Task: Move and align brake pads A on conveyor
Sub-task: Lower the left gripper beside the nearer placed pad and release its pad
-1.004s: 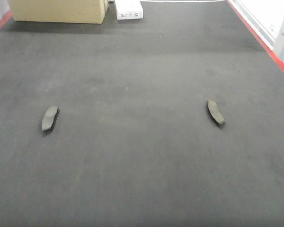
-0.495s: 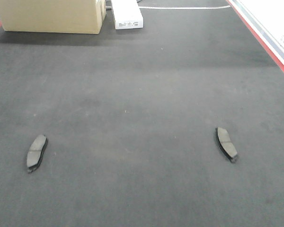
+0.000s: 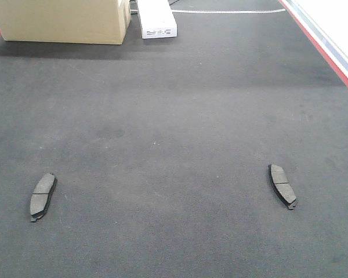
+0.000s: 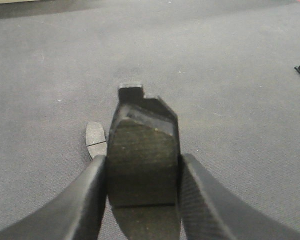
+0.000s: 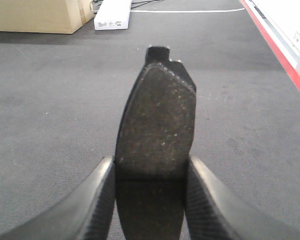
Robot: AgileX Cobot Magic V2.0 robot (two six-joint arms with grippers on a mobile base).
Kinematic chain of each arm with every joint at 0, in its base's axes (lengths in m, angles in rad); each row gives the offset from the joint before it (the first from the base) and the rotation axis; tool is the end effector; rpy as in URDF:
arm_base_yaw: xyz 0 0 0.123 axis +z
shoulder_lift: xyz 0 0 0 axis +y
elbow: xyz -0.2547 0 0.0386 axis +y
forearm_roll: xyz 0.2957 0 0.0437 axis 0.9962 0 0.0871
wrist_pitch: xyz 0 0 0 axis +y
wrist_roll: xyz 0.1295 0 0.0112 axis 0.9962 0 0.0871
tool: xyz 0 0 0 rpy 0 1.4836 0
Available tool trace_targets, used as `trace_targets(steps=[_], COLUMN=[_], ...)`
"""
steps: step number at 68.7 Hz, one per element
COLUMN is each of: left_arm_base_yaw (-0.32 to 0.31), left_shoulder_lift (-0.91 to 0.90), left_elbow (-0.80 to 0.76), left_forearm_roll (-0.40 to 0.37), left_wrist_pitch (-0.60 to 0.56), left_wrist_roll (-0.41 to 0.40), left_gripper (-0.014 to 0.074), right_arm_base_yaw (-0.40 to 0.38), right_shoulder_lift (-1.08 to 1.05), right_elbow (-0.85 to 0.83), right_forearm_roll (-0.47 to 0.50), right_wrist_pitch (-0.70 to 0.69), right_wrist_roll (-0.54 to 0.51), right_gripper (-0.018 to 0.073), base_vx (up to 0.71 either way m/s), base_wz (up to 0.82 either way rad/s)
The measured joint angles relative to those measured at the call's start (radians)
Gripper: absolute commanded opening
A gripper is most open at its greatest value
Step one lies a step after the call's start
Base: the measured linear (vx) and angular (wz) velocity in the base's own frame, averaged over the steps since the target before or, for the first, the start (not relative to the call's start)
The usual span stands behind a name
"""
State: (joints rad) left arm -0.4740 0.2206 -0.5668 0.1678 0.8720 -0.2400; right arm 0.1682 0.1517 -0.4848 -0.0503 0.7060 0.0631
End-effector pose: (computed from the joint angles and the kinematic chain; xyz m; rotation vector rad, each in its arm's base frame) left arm 0.1324 -0.0492 0.3038 0.2607 1.9911 -0.2601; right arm 0.1425 0.0199 0.3010 -0.1104 1.8537 0.1039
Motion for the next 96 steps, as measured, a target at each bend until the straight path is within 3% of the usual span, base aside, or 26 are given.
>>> trace_targets(steps=[48,61,73,96], left_arm_base_yaw=[0.000,0.000,0.000,0.000], left_shoulder_lift=[0.000,0.022,0.206,0.788], left_elbow=[0.000,-0.007,-0.106,-0.332], left_forearm_roll=[0.000,-0.022,-0.036,-0.091], left_wrist_pitch=[-0.002,-0.046,-0.048,-0.083], left_wrist_roll=[0.000,-0.069,-0.195,-0.213], left_gripper=[-0.0006,-0.0006,-0.0003,0.0004], right_arm_base_yaw=[0.000,0.000,0.000,0.000], right_shoulder_lift=[0.000,0.000,0.000,0.000], right_elbow=[0.000,0.000,0.000,0.000], right_forearm_roll=[0.000,0.000,0.000,0.000], right_wrist_pitch=[0.000,0.001,0.001,0.001], right_wrist_roll=[0.000,0.000,0.000,0.000], right_gripper=[-0.0006,-0.0006,-0.0006,-0.0006], base_vx=[0.00,0.00,0.00,0.00], base_wz=[0.00,0.00,0.00,0.00])
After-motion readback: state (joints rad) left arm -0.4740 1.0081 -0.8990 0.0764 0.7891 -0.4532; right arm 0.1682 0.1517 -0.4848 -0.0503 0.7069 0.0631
